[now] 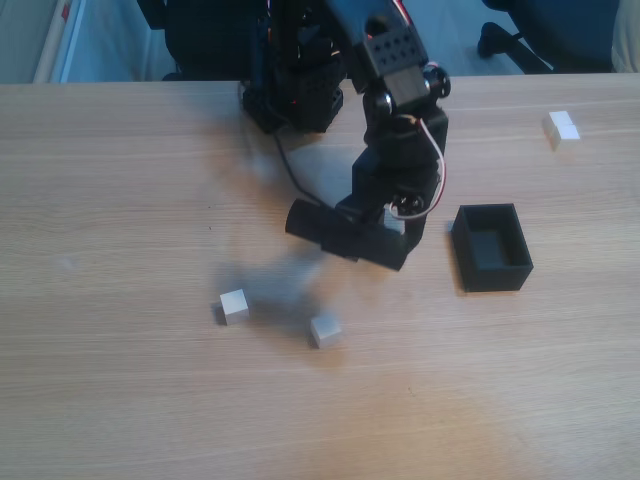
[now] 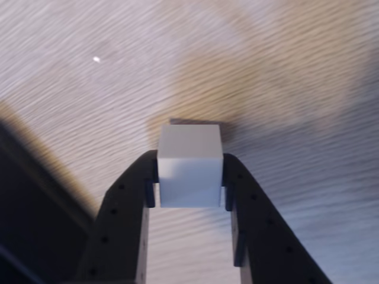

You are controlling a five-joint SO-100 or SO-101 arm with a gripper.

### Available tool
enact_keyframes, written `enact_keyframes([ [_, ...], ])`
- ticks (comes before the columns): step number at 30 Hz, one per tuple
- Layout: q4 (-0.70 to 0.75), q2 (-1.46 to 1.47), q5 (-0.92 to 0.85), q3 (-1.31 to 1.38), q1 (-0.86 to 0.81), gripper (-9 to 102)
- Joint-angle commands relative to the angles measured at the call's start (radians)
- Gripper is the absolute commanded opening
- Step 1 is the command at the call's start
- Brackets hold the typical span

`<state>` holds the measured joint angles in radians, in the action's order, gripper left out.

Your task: Pick blocks and place them in the box.

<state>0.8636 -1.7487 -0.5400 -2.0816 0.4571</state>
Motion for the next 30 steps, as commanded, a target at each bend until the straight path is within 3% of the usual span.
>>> enact_keyframes([
  [1,0.092,-0.129,-0.038,0.112,0.011,0],
  [11,0.285,-0.258,-0.094,0.344,0.212,0],
  [17,0.239,-0.216,-0.069,0.35,0.296,0],
  [30,0.152,-0.087,-0.031,0.383,0.307,2],
])
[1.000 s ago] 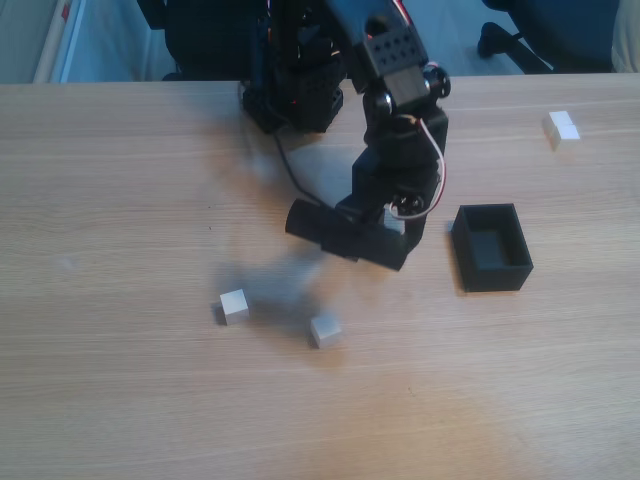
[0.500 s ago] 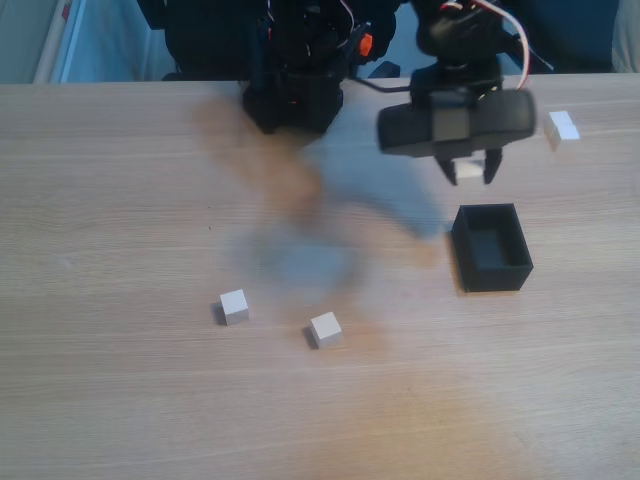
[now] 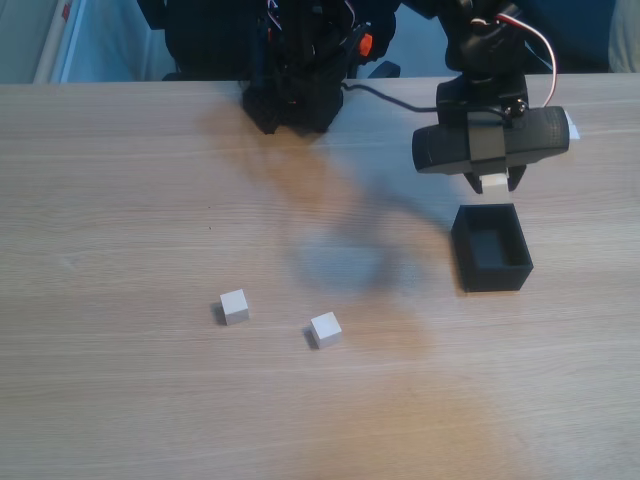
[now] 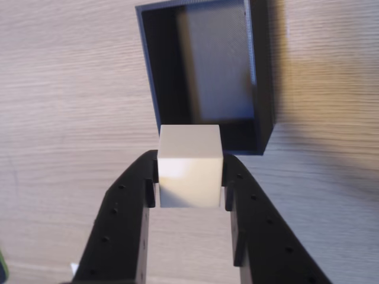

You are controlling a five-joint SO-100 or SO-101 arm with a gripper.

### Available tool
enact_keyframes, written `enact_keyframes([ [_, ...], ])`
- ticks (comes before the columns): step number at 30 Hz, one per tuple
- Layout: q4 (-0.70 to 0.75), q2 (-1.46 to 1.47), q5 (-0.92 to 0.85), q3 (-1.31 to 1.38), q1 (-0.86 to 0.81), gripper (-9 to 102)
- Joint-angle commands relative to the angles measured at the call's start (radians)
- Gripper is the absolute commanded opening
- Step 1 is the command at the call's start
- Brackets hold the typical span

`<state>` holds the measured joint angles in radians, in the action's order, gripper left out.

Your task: Pick blocks and place them in the box.

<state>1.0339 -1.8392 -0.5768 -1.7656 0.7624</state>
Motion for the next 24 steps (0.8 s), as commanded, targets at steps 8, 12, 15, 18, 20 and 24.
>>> enact_keyframes([
  [8,-0.031,0.063,-0.017,0.098,-0.002,17],
  [12,-0.028,0.072,-0.041,0.098,-0.005,17],
  [15,-0.028,0.074,-0.041,0.098,-0.012,19],
  [18,-0.003,0.058,-0.044,0.095,-0.032,12],
  [20,0.04,0.025,-0.061,0.074,-0.058,3],
  [24,0.095,-0.101,-0.129,-0.041,-0.158,0],
])
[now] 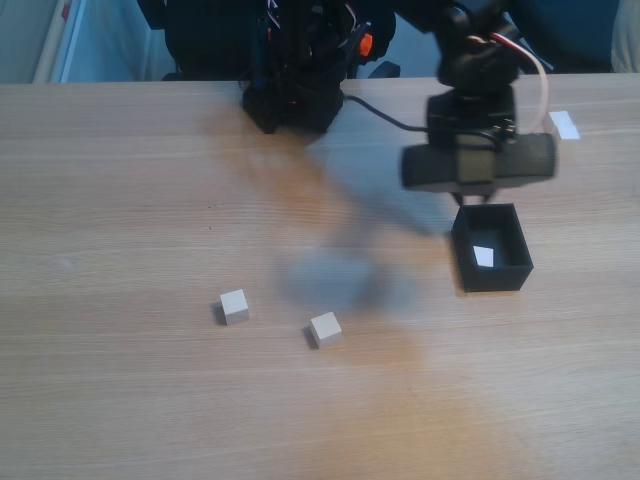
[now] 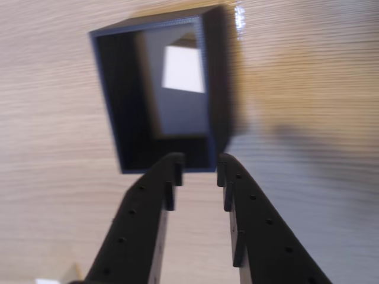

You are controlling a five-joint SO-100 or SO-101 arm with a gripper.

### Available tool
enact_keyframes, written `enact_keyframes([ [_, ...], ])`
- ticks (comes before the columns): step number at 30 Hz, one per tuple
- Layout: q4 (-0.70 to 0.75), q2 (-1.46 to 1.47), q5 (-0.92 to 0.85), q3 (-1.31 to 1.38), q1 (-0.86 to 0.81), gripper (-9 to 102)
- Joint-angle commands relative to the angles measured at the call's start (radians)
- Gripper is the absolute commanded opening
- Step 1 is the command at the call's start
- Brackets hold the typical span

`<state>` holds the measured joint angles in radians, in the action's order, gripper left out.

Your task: Pick blocks and place them in the box.

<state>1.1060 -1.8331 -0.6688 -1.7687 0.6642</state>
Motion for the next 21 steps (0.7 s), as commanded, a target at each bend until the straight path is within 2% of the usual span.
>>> enact_keyframes([
  [1,0.026,-0.144,-0.057,-0.075,-0.092,0],
  [6,-0.017,-0.318,-0.164,-0.282,-0.262,2],
  [11,-0.206,-0.408,-0.316,-0.503,-0.4,10],
  [16,-0.304,-0.411,-0.463,-0.612,-0.453,13],
  [21,-0.402,-0.465,-0.692,-0.752,-0.468,14],
])
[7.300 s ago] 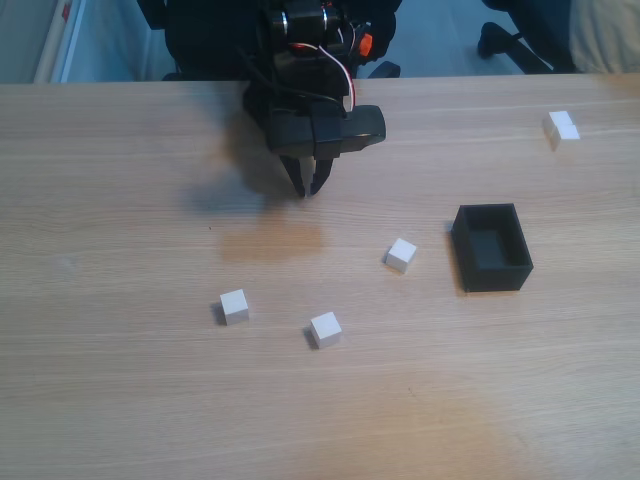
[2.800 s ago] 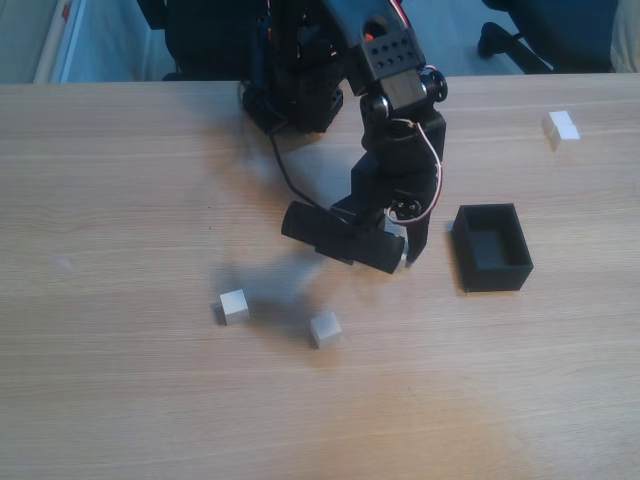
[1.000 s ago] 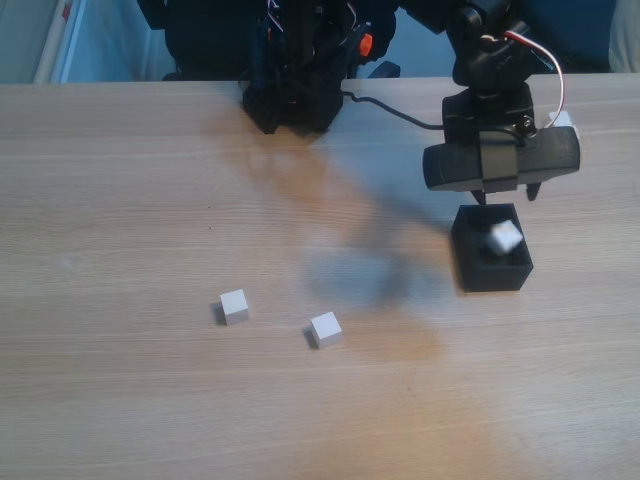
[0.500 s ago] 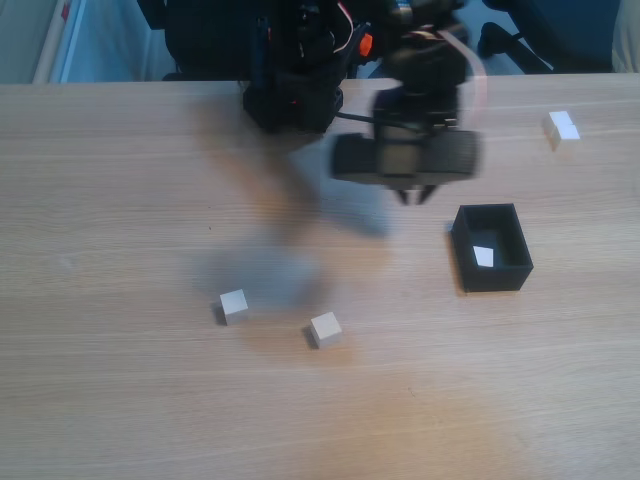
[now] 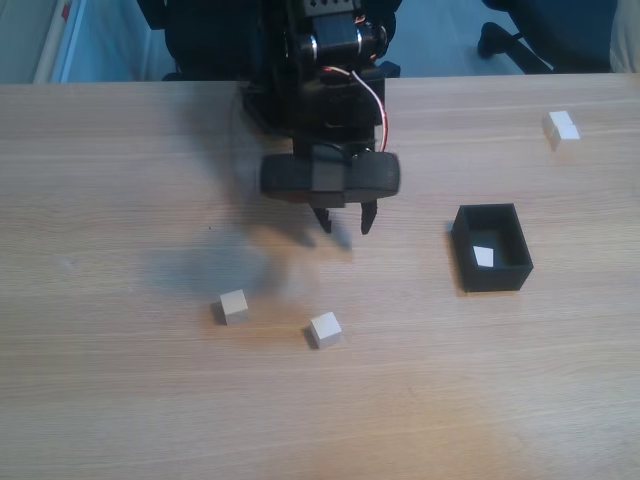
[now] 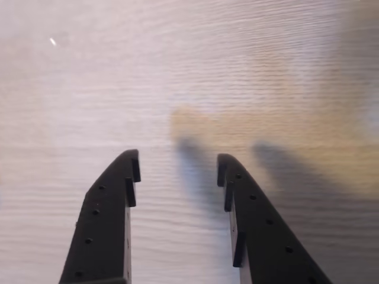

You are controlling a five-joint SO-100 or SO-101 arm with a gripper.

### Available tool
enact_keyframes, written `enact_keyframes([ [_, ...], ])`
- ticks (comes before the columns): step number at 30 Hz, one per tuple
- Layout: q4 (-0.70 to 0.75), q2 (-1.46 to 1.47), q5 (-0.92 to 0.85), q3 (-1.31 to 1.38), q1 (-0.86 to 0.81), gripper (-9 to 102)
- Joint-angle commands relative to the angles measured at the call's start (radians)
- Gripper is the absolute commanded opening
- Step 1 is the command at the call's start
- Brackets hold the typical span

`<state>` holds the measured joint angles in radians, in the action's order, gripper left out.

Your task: Pick blocks and place them in the box.

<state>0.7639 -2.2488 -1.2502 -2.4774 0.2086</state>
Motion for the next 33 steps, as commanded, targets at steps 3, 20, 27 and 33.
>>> enact_keyframes([
  [3,-0.107,-0.061,-0.233,-0.097,-0.034,14],
  [20,-0.101,0.305,-0.523,0.241,-0.219,13],
  [27,-0.095,0.4,-0.505,0.359,-0.219,14],
  [33,-0.095,0.495,-0.446,0.46,-0.176,16],
])
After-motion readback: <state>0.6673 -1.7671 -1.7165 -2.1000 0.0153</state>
